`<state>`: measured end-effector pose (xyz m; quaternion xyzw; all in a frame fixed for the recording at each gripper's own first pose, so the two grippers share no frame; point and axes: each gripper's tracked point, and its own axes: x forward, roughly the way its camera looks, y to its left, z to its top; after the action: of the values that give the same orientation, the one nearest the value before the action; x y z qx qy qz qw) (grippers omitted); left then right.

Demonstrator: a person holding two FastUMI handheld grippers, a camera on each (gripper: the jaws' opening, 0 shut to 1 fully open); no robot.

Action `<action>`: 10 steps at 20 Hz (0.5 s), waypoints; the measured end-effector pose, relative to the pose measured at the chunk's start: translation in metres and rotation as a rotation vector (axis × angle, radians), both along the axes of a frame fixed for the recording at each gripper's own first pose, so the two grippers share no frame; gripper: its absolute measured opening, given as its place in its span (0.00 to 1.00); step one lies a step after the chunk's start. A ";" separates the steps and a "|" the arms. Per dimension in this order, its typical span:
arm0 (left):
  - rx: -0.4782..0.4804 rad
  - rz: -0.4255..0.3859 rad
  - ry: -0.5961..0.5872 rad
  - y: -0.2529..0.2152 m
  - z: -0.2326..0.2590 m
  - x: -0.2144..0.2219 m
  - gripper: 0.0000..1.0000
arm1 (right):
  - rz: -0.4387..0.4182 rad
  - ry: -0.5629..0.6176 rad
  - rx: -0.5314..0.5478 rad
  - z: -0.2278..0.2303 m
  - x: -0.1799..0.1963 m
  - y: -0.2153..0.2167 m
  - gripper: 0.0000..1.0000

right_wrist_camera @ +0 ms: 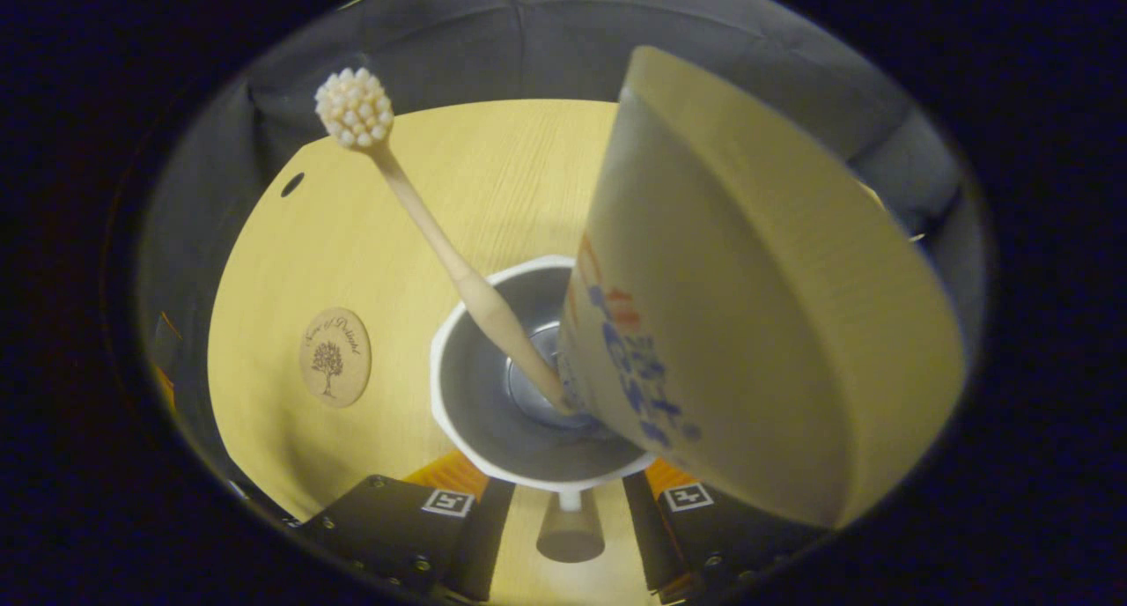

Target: Put the toothbrush and toothpaste on the desktop into the cup, then pick up the cup and place it on the coaster on the desktop.

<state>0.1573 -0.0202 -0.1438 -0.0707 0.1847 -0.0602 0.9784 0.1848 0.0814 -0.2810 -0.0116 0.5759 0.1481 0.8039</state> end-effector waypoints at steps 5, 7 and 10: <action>0.001 0.022 0.003 0.009 0.000 -0.006 0.96 | -0.012 0.011 -0.026 -0.001 -0.001 -0.005 0.28; 0.003 0.034 0.001 0.014 0.001 -0.008 0.96 | -0.008 0.001 -0.039 0.001 -0.002 -0.005 0.27; -0.001 0.056 -0.002 0.025 0.005 -0.016 0.96 | -0.003 -0.016 -0.014 0.012 -0.003 0.004 0.32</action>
<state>0.1413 0.0052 -0.1393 -0.0764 0.1817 -0.0332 0.9798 0.1820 0.0851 -0.2689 -0.0175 0.5704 0.1429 0.8086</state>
